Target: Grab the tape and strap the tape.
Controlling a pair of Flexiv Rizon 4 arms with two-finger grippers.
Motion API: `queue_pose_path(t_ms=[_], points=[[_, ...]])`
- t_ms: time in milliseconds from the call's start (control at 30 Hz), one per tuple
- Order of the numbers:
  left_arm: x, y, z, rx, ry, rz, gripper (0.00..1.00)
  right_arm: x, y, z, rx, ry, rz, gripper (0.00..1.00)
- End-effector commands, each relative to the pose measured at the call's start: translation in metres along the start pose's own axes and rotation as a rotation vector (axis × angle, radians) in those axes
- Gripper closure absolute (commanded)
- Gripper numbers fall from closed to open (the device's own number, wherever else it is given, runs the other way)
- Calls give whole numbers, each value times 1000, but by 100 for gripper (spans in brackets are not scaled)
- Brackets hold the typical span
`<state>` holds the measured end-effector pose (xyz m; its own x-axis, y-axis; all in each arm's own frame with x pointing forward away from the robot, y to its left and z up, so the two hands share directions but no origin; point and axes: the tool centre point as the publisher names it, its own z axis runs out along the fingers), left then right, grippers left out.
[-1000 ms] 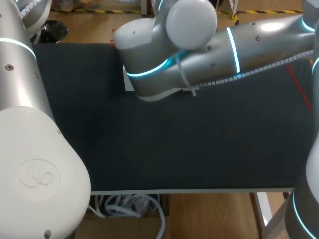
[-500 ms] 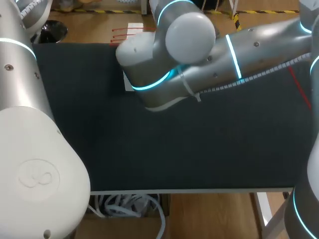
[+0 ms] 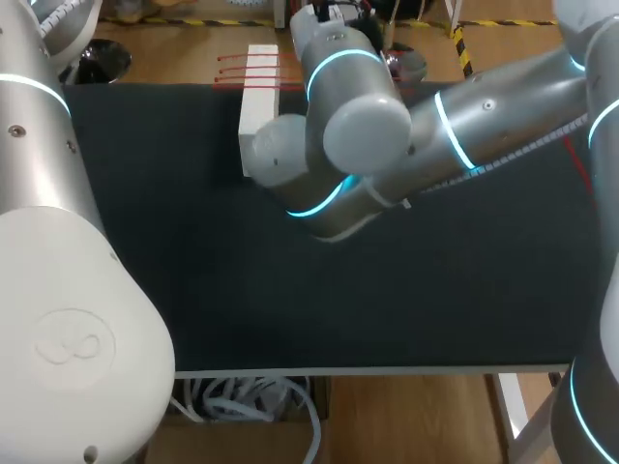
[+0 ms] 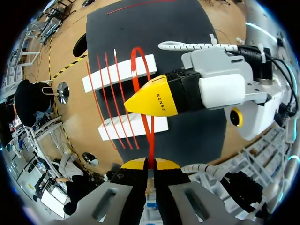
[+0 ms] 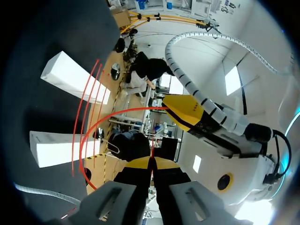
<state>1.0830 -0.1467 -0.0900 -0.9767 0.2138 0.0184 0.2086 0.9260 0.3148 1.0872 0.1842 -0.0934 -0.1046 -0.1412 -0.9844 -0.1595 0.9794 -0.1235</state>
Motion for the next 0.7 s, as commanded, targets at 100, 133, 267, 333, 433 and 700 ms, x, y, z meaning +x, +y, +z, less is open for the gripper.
queue_pose_path(t_ms=[100,133,267,333,433,700], points=[[0,0,-1,-3,2,2,100,3,5,3,18,-59,43,100],[0,0,-1,-3,2,2,100,3,7,2,17,-67,59,100],[0,0,-1,-3,2,2,100,-1,11,-1,16,-94,92,100],[0,0,-1,-3,2,2,100,-3,12,-2,28,-107,96,100],[0,0,-1,-3,2,2,100,-2,11,-3,37,-109,98,100],[0,0,-1,-3,2,2,100,-3,6,-5,63,-121,118,100]])
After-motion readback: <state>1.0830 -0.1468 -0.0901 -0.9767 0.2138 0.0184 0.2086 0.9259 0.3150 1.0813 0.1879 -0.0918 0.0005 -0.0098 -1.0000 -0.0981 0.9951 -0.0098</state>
